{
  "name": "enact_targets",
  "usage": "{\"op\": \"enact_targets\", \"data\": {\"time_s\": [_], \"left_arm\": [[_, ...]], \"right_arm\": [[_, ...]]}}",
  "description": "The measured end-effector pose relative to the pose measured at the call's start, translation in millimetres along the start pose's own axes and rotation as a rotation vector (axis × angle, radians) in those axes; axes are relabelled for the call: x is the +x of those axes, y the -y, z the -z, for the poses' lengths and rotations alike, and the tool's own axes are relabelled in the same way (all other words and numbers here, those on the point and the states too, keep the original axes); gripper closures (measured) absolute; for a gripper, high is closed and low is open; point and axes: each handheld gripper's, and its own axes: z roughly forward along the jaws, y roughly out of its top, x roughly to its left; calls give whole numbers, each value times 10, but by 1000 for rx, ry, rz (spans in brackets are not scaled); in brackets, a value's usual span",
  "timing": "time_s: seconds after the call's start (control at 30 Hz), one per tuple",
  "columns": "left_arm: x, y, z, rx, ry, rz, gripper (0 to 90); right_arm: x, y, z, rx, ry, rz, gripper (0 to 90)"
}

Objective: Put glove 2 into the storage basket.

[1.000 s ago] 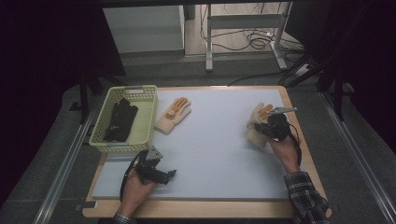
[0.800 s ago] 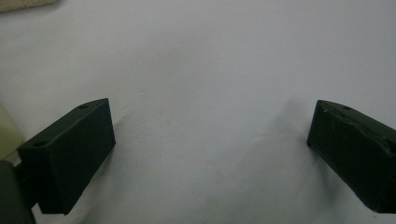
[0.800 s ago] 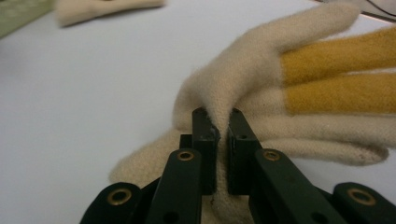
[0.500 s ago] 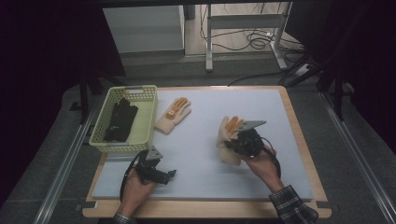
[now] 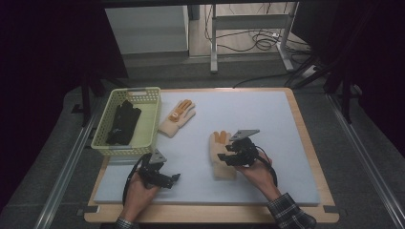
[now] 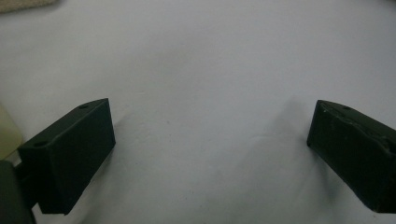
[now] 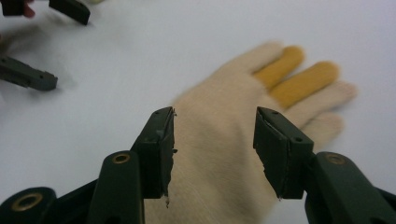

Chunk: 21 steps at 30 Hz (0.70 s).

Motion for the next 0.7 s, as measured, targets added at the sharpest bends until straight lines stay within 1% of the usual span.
{"op": "enact_targets", "data": {"time_s": [0.03,0.07,0.13,0.17,0.23,0.27,0.4,0.5,0.57,0.7], "left_arm": [[0,0,0,0,0,0,9],[0,0,0,0,0,0,9],[0,0,0,0,0,0,9],[0,0,0,0,0,0,9],[-2,0,0,0,1,2,9],[-2,0,0,0,1,3,9],[-2,0,0,0,1,2,9],[-2,0,-1,0,1,2,9],[-2,0,0,0,1,2,9],[-2,0,-1,0,1,2,9]], "right_arm": [[-10,-2,50,-5,6,0,485],[-22,5,95,-7,12,0,518],[-46,45,161,-3,13,-3,639],[-54,76,179,0,9,-6,696],[-49,148,183,13,10,-8,760],[-45,206,172,20,13,1,783],[-65,331,143,32,16,-6,800],[-82,407,128,31,30,-14,800],[-93,445,122,31,32,-19,800],[-85,506,84,42,16,-31,800]]}}
